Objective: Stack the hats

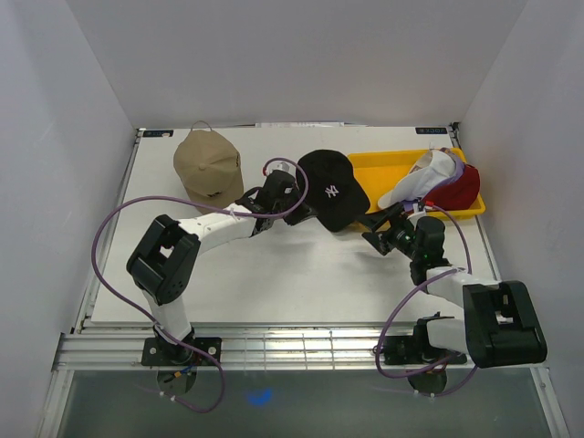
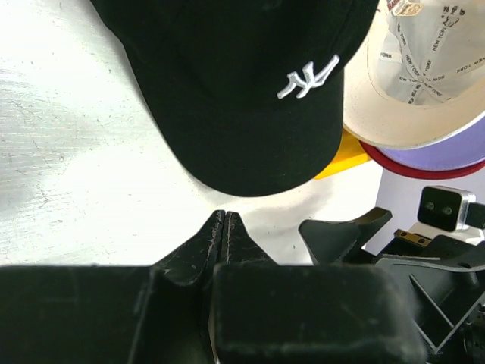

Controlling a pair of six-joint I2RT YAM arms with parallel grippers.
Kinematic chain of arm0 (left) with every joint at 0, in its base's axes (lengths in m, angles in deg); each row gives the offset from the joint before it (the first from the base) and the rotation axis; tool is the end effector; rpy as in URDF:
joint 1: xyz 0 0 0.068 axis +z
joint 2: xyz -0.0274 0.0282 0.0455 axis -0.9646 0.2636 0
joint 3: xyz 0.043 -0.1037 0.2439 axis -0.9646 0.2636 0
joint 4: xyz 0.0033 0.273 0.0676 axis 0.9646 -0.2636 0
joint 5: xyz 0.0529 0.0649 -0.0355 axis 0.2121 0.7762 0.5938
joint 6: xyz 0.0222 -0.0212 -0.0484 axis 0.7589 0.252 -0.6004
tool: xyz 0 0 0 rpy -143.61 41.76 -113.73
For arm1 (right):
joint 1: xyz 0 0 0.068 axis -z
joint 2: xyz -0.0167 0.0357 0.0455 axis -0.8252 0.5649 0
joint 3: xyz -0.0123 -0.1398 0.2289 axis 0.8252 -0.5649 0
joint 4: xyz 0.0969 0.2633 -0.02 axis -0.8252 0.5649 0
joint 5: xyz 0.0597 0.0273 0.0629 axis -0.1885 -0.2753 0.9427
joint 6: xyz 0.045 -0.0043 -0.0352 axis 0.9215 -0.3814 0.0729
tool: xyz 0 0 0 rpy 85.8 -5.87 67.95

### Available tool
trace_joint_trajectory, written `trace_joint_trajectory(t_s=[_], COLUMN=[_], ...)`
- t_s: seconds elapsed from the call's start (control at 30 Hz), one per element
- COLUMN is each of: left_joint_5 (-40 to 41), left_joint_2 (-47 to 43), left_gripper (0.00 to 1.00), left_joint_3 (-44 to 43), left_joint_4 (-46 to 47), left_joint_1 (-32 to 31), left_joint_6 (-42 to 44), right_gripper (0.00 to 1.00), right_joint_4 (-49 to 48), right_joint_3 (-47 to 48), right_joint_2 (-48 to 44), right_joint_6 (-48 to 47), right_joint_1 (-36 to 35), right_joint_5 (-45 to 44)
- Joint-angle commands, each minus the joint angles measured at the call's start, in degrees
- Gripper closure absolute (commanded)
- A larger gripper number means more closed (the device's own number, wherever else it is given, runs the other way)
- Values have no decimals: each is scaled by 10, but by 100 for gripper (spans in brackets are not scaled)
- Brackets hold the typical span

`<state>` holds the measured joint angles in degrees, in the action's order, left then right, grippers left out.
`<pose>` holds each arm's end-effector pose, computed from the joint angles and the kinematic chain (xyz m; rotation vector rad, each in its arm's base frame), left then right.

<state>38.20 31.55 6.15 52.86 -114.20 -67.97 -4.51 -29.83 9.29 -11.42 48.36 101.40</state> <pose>0.3164 -0.2641 0.1885 -0.3882 2.4052 -0.9440 0.2379 0.0470 0.1431 0.6813 1.8891 1.2386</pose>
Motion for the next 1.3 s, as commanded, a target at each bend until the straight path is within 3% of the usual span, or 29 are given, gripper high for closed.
trace_joint_trajectory(t_s=[0.0,0.4,0.77,1.27], left_joint_5=[-12,-26,-30,-38], left_joint_2=[-19,-20,-79,-167], left_gripper=[100,100,100,100], left_joint_3=[6,12,28,56], left_joint_4=[7,12,-23,-67], left_joint_1=[-1,-1,18,49], left_joint_6=[18,29,65,103], right_gripper=[12,19,22,28], right_joint_4=[-9,-15,-115,-289], right_joint_3=[12,45,67,70], right_joint_2=[2,49,141,245], right_joint_6=[-22,-49,-26,-25], right_joint_1=[0,-28,-90,-115], right_joint_5=[-11,-28,-82,-147])
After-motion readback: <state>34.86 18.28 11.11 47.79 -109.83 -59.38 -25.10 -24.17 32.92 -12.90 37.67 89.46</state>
